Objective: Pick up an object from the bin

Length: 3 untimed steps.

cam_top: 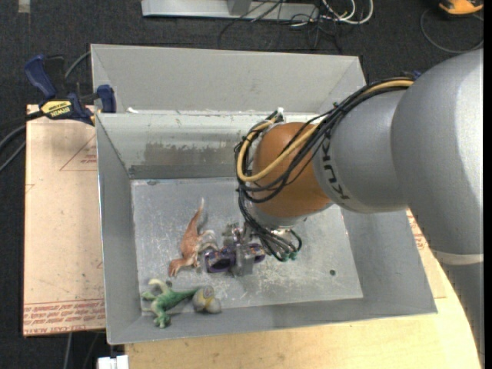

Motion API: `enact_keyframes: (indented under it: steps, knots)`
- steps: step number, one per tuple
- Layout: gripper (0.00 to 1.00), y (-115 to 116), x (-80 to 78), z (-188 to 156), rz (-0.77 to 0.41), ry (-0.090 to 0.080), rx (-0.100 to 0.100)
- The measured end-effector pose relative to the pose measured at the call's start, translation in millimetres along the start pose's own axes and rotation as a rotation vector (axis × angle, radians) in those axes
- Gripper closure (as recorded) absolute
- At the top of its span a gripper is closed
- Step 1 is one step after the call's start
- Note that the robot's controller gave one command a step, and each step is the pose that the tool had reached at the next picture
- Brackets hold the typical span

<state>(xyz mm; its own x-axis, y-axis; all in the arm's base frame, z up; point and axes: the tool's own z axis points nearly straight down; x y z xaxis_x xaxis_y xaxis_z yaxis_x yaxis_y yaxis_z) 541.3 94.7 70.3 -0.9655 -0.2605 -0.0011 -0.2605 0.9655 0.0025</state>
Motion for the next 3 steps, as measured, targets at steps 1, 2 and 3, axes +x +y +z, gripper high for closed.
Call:
enact_keyframes:
  steps: [1, 2, 3]
  knots:
    - [1.00, 1, -12.7, -16, 0.009, -0.006, -0.001]
    - [1.00, 10, -4.1, -107, 0.004, -0.002, -0.001]
    - [1.00, 11, -4.1, -107, 0.004, -0.002, -0.001]
